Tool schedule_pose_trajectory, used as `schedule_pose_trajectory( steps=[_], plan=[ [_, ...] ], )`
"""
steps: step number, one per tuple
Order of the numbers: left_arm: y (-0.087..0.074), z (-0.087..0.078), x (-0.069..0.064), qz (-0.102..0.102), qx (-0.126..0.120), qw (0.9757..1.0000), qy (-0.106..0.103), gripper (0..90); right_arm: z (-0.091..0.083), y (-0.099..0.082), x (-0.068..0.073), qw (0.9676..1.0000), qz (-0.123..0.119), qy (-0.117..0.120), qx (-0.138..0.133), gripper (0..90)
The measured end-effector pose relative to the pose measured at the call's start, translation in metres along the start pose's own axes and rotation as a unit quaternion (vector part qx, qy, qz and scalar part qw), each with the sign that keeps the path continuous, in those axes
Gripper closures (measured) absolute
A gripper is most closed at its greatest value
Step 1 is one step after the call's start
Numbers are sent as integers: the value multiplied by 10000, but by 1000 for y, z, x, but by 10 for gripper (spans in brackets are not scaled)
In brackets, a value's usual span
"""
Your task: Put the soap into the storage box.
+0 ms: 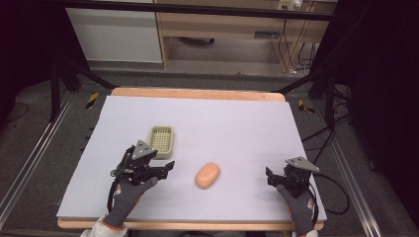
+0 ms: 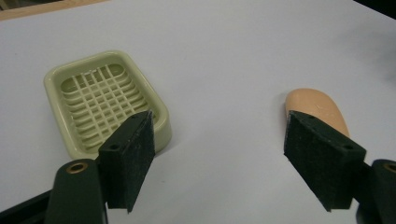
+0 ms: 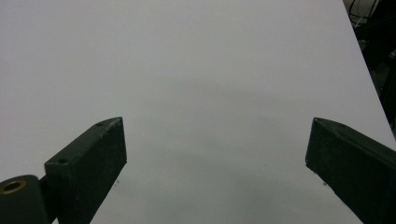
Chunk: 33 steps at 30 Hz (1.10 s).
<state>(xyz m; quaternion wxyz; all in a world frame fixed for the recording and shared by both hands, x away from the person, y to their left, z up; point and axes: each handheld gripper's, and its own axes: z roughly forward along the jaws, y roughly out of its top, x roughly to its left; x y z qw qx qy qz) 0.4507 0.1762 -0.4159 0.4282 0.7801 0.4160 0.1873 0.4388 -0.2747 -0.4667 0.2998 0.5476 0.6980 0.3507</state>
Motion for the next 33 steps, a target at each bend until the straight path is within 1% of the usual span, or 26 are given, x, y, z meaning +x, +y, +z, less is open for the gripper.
schedule_pose_trajectory(
  steps=[8, 20, 33],
  plan=[
    [4, 7, -7, 13, 38, 9999, -92, 239, 0, 0, 0, 10000, -32, -13, 26, 57],
    [14, 17, -19, 159, 137, 9996, -208, 238, 0, 0, 1, 10000, -25, -26, 23, 57],
    [18, 31, -34, 236, 247, 9988, -341, 237, 1, 0, 1, 10000, -18, -17, 30, 57]
  ],
)
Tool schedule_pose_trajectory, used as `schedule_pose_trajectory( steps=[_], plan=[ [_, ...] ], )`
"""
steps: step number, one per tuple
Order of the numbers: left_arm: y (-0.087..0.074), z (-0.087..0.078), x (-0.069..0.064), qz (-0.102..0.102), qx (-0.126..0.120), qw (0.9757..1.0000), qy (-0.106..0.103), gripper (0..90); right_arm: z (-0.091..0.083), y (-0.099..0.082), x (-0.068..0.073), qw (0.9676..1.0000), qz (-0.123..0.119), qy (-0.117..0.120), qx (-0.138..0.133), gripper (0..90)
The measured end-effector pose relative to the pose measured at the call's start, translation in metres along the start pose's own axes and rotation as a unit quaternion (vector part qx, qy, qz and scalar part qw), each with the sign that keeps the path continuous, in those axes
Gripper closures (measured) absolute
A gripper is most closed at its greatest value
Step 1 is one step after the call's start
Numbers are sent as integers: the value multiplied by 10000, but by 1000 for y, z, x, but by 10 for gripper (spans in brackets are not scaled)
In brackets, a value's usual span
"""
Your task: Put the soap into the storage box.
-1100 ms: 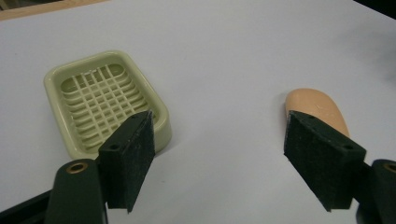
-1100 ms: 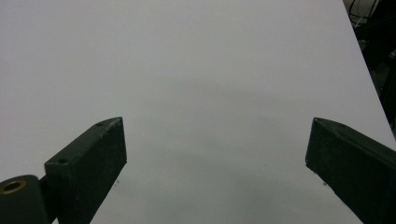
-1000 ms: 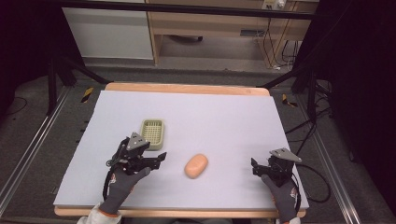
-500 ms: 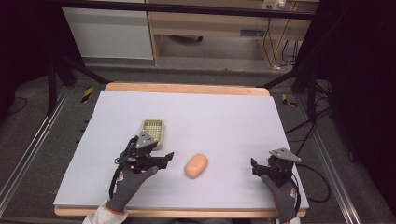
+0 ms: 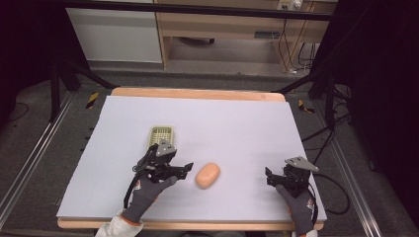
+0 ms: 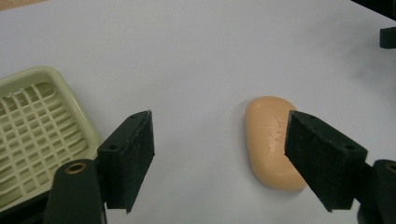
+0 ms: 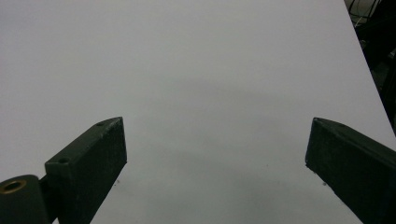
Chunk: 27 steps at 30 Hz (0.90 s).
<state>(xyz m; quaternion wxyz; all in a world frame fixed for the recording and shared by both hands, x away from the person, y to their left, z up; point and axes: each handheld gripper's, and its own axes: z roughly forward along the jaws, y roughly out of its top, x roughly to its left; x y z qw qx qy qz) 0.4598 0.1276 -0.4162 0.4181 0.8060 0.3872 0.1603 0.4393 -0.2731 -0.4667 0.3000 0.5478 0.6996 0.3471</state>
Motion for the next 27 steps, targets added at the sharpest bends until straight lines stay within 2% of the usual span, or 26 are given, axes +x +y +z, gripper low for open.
schedule_pose_trajectory(
  steps=[27],
  plan=[
    [10, 29, -27, 205, 284, 9990, -264, 228, 0, 0, 0, 10000, 5, 1, -8, 58]
  ],
)
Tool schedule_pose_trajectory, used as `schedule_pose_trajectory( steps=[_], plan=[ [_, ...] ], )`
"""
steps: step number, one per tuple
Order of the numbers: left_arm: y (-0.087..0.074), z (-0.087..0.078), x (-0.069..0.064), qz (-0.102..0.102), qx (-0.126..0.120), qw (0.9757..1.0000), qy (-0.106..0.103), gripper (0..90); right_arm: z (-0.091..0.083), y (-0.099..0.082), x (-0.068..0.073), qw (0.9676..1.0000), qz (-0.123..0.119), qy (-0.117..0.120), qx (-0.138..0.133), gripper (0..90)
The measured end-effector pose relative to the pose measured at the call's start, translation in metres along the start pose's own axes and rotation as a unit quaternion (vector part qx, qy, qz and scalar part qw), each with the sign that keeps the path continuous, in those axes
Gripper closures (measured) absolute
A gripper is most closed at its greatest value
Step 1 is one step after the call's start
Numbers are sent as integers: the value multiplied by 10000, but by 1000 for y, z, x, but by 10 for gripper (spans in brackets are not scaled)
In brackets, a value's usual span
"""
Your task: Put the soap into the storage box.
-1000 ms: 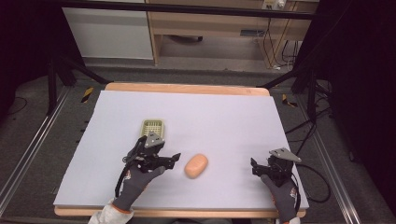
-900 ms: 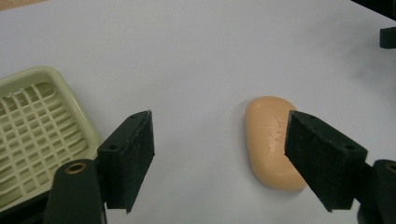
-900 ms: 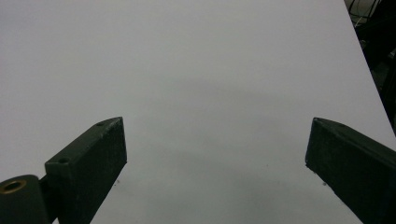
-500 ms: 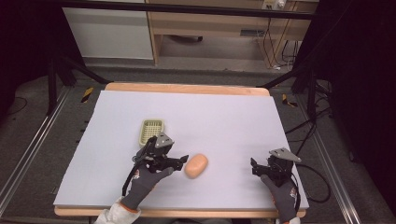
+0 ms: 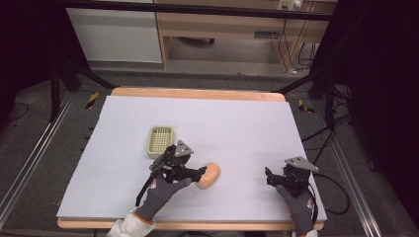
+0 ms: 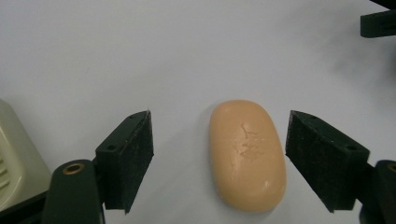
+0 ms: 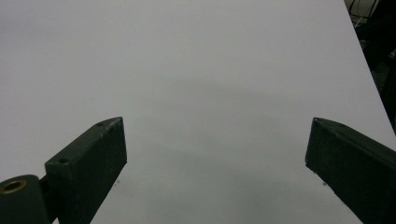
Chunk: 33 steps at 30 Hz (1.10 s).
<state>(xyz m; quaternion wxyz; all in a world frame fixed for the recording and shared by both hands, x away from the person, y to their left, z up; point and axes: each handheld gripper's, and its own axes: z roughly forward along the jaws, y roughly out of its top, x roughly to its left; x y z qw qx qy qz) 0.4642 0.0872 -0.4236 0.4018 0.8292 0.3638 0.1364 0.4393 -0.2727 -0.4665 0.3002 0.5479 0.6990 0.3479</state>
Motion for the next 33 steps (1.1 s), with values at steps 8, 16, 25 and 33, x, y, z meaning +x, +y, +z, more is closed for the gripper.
schedule_pose_trajectory(
  steps=[8, 16, 25, 33],
  plan=[
    [1, 8, -6, 92, 118, 9999, -39, 225, 0, 0, 0, 10000, 7, 8, -5, 58],
    [0, 14, -11, 151, 244, 9995, -99, 219, 0, 0, 0, 10000, -15, 12, -5, 58],
    [-1, 24, -17, 233, 410, 9988, -109, 213, 0, 0, 0, 10000, -11, 15, -4, 58],
    [-4, 31, -21, 322, 536, 9980, -82, 207, 0, 0, 1, 10000, -11, 24, 12, 58]
  ],
)
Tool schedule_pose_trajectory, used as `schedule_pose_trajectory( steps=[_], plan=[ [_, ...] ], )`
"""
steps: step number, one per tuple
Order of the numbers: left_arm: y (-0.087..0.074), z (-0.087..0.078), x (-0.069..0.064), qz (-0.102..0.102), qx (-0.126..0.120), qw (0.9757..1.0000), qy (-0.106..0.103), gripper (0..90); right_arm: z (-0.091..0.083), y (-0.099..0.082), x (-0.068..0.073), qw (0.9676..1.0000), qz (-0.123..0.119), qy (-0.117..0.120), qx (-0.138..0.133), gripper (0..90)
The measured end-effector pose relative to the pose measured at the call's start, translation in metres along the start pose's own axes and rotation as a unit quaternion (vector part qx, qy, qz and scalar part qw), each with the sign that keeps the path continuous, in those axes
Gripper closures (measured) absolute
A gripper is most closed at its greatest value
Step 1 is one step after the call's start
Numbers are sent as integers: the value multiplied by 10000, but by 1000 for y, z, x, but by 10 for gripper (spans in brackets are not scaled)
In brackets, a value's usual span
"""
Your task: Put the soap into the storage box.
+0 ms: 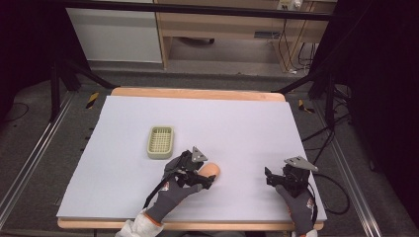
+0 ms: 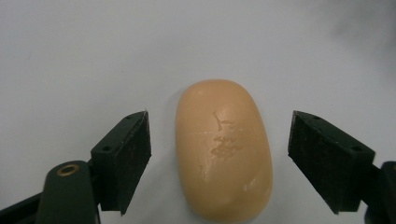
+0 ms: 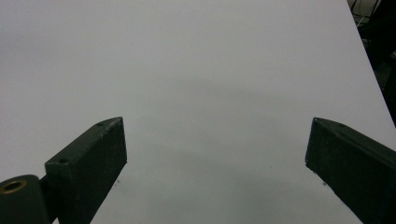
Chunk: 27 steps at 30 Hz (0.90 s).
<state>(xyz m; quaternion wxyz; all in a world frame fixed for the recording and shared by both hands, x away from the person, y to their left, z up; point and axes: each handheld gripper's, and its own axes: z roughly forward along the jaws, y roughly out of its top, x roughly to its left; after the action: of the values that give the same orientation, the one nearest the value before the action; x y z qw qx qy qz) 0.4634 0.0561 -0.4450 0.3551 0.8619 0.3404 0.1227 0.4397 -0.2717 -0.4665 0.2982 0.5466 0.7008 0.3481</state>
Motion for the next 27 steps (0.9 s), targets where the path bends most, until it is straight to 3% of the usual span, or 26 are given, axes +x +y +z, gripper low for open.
schedule_pose_trajectory(
  steps=[27],
  plan=[
    [-5, 27, -3, 57, 417, 9991, 21, 231, 1, 0, 0, 10000, 10, -8, 21, 58]
  ],
)
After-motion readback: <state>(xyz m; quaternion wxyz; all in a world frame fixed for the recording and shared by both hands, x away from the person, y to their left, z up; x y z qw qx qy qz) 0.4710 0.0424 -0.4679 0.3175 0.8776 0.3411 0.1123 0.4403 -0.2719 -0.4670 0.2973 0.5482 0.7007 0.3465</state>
